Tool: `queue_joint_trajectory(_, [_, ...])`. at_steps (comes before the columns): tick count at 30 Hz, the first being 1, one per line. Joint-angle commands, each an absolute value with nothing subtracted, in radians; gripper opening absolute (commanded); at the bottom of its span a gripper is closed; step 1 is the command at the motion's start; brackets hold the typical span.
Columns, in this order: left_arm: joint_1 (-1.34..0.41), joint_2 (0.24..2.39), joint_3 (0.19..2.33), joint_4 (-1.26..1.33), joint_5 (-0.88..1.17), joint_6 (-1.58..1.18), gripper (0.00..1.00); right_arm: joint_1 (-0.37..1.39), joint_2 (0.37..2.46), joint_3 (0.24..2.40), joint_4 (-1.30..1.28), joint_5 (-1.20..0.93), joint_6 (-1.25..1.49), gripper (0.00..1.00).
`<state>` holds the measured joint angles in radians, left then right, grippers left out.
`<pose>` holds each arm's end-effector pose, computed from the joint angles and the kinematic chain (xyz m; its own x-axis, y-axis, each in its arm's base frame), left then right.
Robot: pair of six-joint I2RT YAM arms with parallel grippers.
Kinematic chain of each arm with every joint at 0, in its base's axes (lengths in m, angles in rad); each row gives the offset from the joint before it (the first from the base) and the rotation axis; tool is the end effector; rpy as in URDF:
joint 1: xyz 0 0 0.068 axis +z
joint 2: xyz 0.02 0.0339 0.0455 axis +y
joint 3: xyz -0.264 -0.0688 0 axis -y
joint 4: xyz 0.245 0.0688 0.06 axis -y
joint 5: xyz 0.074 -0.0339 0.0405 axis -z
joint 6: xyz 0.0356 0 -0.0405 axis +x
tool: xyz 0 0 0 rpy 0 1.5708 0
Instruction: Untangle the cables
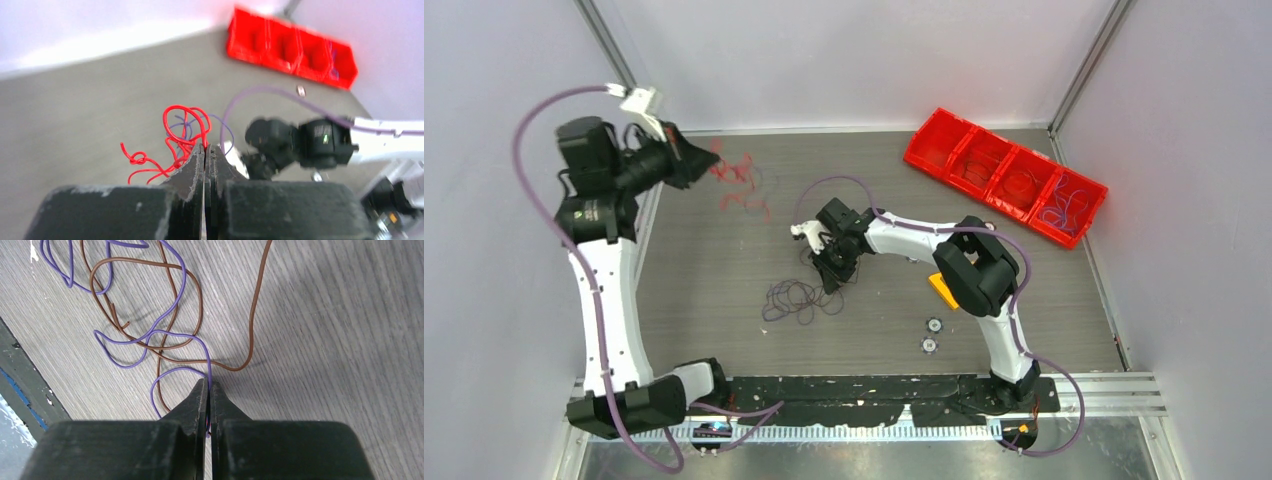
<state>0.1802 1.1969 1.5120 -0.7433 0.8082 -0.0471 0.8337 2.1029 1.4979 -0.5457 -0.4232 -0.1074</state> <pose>0.2285 0.0155 0.4513 -0.4327 -0.1119 -0.8946 0.5035 0.7931 -0.3427 0.2802 0.3304 0.1538 -0.5257 -0.7245 -0.4457 -0.8489 0.4135 0.3291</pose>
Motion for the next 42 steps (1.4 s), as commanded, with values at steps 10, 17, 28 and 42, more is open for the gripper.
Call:
queue_joint_trajectory(10, [0.249, 1.133, 1.645, -0.527, 0.905, -0.315, 0.0, 0.752, 1.948, 1.602, -0.673, -0.506, -0.243, 0.72])
queue_joint_trajectory(17, [0.232, 1.08, 1.478, -0.488, 0.985, -0.386, 0.0, 0.618, 1.737, 1.653, -0.469, -0.738, -0.059, 0.96])
queue_joint_trajectory(28, [0.173, 1.026, 1.359, -0.486, 1.058, -0.386, 0.0, 0.679, 1.663, 1.603, -0.063, -0.805, 0.265, 0.95])
queue_joint_trajectory(42, [0.155, 1.029, 1.394, -0.429, 1.083, -0.442, 0.0, 0.738, 1.748, 1.526, -0.126, -0.685, 0.018, 0.12])
